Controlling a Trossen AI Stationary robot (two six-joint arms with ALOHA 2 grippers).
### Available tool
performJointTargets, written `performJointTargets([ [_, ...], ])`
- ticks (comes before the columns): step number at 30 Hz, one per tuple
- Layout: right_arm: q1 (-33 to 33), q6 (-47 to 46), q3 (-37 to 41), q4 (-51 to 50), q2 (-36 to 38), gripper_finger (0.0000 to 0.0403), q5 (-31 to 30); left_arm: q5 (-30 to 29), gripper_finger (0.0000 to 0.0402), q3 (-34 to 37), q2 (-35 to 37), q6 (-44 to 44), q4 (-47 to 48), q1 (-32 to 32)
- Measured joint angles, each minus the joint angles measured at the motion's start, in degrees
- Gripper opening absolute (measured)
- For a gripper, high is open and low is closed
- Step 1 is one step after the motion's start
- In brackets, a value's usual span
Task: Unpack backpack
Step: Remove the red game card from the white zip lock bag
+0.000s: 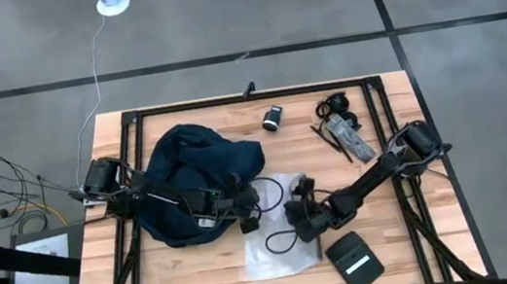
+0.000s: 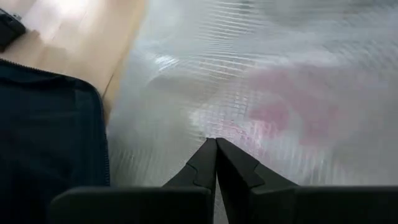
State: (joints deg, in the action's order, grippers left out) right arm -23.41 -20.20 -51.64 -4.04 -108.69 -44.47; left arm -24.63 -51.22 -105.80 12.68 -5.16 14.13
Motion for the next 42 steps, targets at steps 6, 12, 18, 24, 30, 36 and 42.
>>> performJointTargets([
  [6, -1.1, -8.69, 0.07, -11.23, 3.15, 0.0269, -2.03, 5.28, 0.0, 0.07, -0.43, -0.02, 1.02, 0.26],
  [12, -1.45, -5.16, 0.04, -8.35, 6.94, 0.0269, 13.03, 4.78, 0.0, 0.07, -0.42, 0.03, 1.15, 0.15],
  [18, -1.4, -9.25, 0.68, -5.66, 7.06, 0.027, 21.89, 3.77, 0.0, 0.07, -0.42, 1.31, 1.13, 0.15],
  [24, -1.4, -14.49, 1.31, 0.38, 7.04, 0.027, 21.97, 3.5, 0.0, 0.07, -0.42, 3.56, 1.13, 0.11],
  [30, -1.2, -18.18, 1.29, 1.75, 7.04, 0.0274, 22.05, 3.35, 0.0, 0.07, -0.42, 5.07, 1.15, 0.09],
  [36, 0.65, -18.97, 1.29, 3.27, 7.04, 0.0333, 21.9, 3.28, 0.0, 0.07, -0.35, 5.15, 1.17, 0.15],
  [42, 1.08, -14.57, 1.29, 4.04, 7.04, 0.0394, 20.5, 3.13, 0.0, 0.07, -0.33, 5.34, 1.17, 0.15],
])
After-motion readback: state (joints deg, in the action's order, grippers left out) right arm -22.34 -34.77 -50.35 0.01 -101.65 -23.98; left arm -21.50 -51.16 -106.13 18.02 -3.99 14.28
